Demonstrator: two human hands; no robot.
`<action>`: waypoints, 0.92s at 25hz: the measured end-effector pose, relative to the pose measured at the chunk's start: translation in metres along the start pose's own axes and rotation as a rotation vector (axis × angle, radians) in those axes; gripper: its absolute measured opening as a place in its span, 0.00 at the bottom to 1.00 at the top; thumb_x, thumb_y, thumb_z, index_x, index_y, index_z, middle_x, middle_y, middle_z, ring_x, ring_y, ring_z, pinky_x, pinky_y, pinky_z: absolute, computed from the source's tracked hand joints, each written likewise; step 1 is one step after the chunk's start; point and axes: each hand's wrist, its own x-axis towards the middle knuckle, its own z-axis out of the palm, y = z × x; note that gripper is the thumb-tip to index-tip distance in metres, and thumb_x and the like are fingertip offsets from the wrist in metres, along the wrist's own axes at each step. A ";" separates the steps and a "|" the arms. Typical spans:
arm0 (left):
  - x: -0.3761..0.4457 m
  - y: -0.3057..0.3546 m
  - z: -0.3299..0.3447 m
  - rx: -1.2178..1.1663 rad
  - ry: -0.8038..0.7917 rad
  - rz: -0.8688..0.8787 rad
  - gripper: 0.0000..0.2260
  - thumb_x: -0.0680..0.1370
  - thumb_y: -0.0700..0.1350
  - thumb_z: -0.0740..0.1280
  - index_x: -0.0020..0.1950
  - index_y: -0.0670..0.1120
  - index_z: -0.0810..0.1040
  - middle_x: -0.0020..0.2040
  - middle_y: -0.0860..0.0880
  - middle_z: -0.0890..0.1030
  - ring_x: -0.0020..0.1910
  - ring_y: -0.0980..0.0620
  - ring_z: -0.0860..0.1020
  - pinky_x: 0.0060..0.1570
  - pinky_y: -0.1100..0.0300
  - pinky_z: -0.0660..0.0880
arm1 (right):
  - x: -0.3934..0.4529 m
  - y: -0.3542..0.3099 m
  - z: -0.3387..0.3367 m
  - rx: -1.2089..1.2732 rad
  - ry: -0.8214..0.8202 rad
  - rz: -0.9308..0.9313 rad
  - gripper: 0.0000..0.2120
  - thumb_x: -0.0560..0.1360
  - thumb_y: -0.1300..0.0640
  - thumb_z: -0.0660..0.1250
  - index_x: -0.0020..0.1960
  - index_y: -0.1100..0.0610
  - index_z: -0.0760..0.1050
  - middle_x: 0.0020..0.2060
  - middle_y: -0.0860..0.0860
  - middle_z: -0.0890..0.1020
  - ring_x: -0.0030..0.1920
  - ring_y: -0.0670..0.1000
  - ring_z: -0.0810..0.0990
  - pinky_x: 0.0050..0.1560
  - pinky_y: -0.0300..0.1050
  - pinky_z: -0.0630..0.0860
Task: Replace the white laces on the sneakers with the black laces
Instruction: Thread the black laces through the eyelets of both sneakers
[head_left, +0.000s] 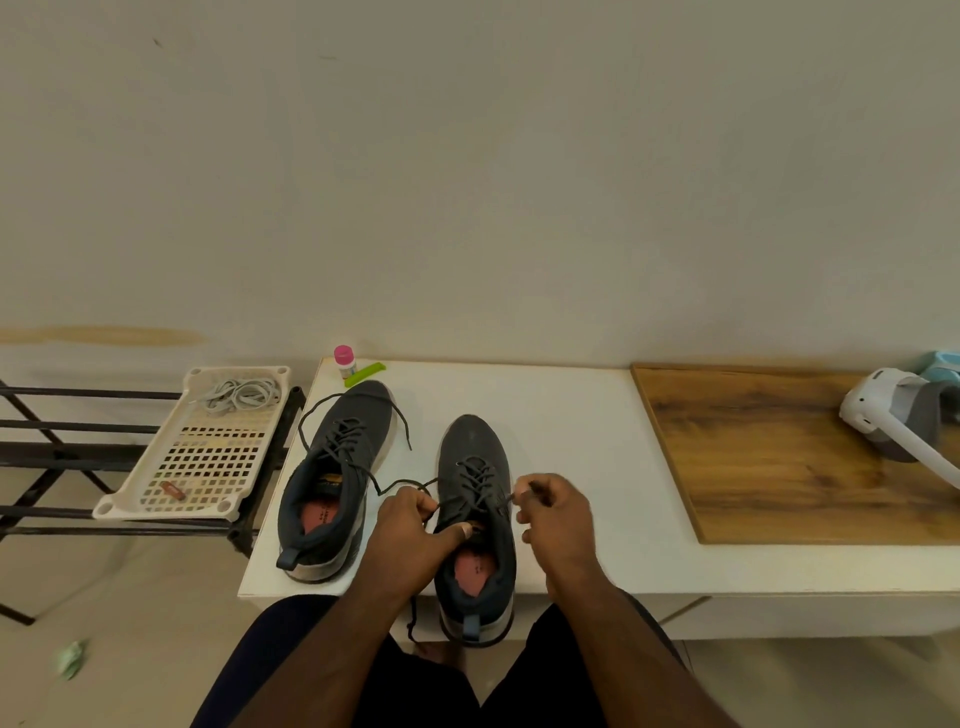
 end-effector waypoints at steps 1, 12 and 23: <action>0.001 0.000 0.000 -0.002 -0.002 -0.007 0.19 0.68 0.54 0.78 0.48 0.50 0.71 0.51 0.51 0.72 0.47 0.57 0.72 0.37 0.68 0.64 | 0.002 -0.003 -0.006 0.089 0.121 -0.022 0.04 0.81 0.57 0.65 0.49 0.52 0.77 0.43 0.51 0.84 0.41 0.50 0.81 0.39 0.43 0.79; 0.002 0.003 -0.003 -0.001 -0.067 0.036 0.03 0.79 0.48 0.67 0.46 0.51 0.78 0.44 0.54 0.81 0.45 0.55 0.78 0.41 0.66 0.70 | -0.002 0.003 0.003 0.009 -0.134 0.143 0.08 0.79 0.54 0.69 0.42 0.55 0.81 0.39 0.50 0.83 0.40 0.50 0.79 0.37 0.41 0.76; 0.002 0.005 -0.007 0.044 -0.123 0.025 0.03 0.82 0.45 0.63 0.51 0.49 0.76 0.46 0.56 0.79 0.45 0.60 0.76 0.40 0.69 0.68 | 0.002 0.016 0.000 0.045 -0.145 0.300 0.10 0.77 0.50 0.71 0.48 0.58 0.81 0.47 0.55 0.84 0.41 0.51 0.77 0.38 0.45 0.75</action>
